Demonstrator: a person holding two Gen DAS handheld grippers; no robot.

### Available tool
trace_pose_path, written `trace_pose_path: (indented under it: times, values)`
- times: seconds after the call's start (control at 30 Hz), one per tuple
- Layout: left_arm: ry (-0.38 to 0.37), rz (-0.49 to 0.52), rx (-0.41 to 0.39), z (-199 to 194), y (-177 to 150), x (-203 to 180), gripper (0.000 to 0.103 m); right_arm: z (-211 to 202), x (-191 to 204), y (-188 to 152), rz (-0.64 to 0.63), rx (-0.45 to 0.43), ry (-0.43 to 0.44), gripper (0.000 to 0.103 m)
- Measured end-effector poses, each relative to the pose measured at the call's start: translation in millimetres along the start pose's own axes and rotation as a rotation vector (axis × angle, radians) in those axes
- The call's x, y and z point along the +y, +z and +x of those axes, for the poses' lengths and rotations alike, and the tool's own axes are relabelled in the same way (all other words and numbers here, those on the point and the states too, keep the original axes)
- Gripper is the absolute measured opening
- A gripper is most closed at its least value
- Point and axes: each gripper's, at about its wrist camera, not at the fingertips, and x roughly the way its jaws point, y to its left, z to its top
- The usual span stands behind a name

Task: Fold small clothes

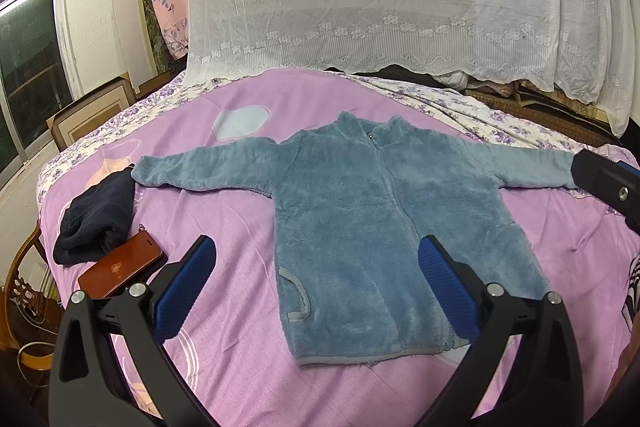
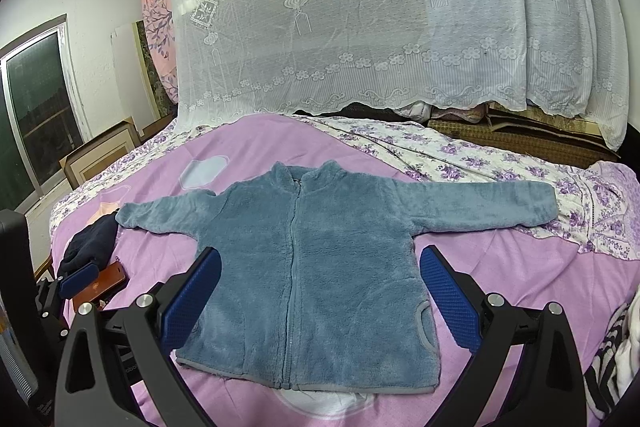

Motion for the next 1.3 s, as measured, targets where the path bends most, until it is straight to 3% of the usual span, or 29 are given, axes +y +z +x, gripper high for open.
trace_pose_path:
  times: [0.4,0.5,0.6,0.73,0.8,0.87,0.97,1.13,1.3]
  values:
    - [-0.001,-0.001,0.0,0.2,-0.1,-0.1,0.099,0.6,-1.5,0.2,-0.001,0.001,0.001,0.1]
    - [-0.001,0.001,0.001,21.6,-20.6,-14.3,0.099,0.6,-2.2,0.3,0.0,0.0,0.001,0.1]
    - [-0.002,0.002,0.007,25.3,-19.9,-7.9,0.099,2.3,-0.8,0.0,0.009,-0.003,-0.004,0.1]
    - [-0.025,-0.039,0.051,49.0,-28.9,7.2,0.099,11.3,-7.2,-1.5,0.053,0.0,-0.002,0.1]
    - [-0.07,-0.118,0.158,63.4,-28.9,24.4,0.099,19.6,-14.8,-3.1,0.094,0.001,0.019,0.1]
    - [-0.089,-0.194,0.238,79.6,-33.3,36.7,0.099,30.5,-26.2,-6.4,0.15,-0.02,0.06,0.1]
    - [-0.097,-0.254,0.236,100.5,-25.6,51.0,0.099,46.8,-51.9,-8.6,0.23,-0.056,0.123,0.1]
    - [0.008,-0.222,0.179,149.9,-8.1,70.6,0.099,78.5,-121.1,-12.3,0.427,-0.047,0.1,0.1]
    - [-0.011,-0.263,0.25,183.8,7.1,85.0,0.099,92.3,-208.0,-24.4,0.7,-0.088,0.057,0.097]
